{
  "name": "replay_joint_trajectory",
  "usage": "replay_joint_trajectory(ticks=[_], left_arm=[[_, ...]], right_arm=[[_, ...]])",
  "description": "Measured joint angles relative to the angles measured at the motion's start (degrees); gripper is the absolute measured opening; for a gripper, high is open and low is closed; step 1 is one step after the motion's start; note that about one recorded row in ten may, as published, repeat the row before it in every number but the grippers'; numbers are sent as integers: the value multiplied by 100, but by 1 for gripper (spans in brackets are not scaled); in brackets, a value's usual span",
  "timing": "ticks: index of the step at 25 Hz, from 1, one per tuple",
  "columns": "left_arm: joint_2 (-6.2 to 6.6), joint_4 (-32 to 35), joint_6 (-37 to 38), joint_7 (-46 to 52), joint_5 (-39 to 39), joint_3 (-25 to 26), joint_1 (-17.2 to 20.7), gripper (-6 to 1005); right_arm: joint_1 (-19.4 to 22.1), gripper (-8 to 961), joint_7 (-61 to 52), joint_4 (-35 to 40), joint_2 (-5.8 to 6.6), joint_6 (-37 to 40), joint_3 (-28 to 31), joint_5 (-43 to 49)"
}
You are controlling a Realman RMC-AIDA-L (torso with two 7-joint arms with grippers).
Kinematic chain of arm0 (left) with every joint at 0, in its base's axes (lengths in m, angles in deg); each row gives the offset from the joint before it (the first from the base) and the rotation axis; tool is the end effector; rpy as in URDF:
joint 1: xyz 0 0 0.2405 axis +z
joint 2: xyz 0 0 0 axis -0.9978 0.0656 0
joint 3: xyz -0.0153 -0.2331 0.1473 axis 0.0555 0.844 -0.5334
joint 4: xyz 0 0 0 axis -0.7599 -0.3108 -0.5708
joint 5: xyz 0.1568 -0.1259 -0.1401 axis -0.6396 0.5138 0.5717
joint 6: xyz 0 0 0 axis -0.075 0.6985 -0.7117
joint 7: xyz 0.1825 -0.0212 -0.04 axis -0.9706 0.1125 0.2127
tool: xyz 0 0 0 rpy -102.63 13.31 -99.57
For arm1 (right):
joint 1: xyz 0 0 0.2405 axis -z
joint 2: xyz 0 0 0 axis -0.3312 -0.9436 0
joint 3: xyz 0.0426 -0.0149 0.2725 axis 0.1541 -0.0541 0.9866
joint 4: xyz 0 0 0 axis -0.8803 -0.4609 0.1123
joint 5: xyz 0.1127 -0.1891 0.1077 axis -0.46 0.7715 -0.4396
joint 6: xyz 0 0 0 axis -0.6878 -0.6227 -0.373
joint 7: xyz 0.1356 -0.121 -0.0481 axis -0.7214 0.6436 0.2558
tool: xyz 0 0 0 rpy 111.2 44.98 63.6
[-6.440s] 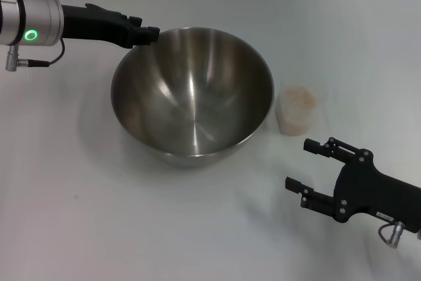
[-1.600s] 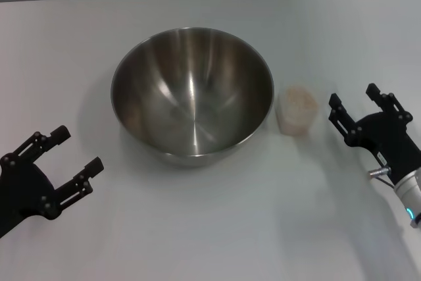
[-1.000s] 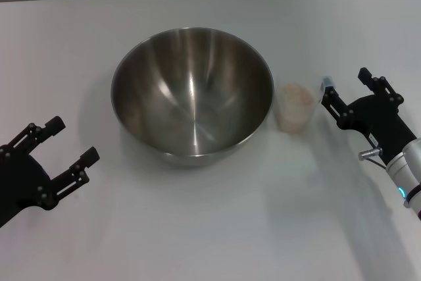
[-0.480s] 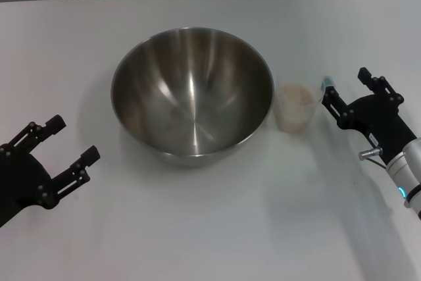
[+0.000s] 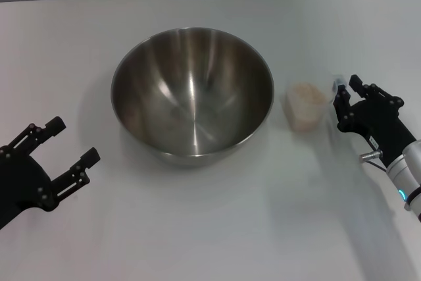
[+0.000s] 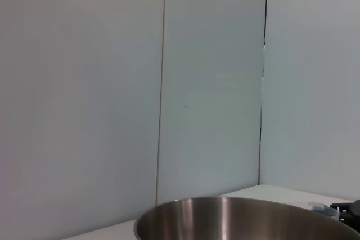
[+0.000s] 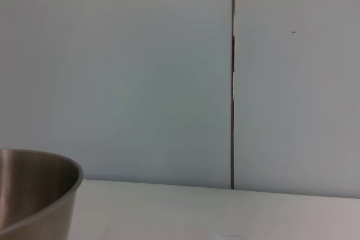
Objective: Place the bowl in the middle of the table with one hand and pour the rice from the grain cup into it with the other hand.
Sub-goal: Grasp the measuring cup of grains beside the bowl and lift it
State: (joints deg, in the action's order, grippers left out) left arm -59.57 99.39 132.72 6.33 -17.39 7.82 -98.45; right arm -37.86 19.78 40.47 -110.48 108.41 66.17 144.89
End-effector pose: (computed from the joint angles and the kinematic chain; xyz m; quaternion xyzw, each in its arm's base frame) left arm -0.3634 0.2635 -0.0473 -0.8585 -0.1511 -0.3610 0.3313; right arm 0.3652 0.3374 -0.1169 -0.7471 0.2599 0.2525 0.5572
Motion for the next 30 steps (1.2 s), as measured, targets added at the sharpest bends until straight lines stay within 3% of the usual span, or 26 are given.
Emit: replay_joint_trajectory(ticks=[5,10,21,30], left_arm=[[0,2,16,5,-1,0,10,797],[0,2,36,8,-1,-3,9,797],[0,-7,73,-22,-10,0,8,797],[0,-26,60,-40,-39,0,7,797]], right_arm=[[4,198,0,-3,0,18,0,-4],[6,17,0,-12,0,42,0,-7],[7,0,-6,-61,0,81,0,-7],[-94,0,-307,-86,66,1276,141,-7]])
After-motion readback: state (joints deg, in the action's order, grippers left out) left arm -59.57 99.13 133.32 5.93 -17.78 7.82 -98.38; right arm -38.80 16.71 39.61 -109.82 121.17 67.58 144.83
